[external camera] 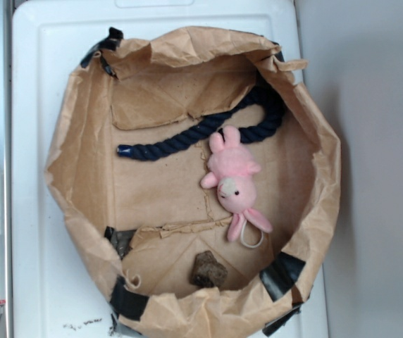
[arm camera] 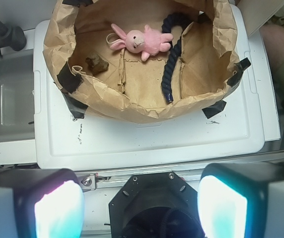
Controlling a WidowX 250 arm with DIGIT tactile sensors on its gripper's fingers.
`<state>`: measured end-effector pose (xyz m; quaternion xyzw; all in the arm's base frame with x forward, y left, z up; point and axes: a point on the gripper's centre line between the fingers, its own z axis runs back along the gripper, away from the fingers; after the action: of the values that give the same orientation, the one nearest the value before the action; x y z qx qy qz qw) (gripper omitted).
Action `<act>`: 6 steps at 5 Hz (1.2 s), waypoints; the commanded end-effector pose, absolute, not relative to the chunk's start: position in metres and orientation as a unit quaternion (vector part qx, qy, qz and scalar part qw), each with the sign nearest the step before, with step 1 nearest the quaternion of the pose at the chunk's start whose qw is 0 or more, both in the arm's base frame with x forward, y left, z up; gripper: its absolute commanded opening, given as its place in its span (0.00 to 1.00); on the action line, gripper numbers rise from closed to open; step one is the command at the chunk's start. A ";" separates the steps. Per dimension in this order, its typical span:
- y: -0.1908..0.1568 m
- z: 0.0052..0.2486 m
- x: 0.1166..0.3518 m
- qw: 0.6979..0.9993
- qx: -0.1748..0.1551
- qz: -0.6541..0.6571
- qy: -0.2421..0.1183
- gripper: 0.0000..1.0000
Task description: Grab the blue rope.
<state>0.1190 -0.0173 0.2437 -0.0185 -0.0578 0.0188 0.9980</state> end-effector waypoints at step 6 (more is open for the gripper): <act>-0.015 0.248 0.132 0.997 -0.010 0.027 -0.065 1.00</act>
<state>0.1300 -0.0157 0.2386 -0.0093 -0.0498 0.0256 0.9984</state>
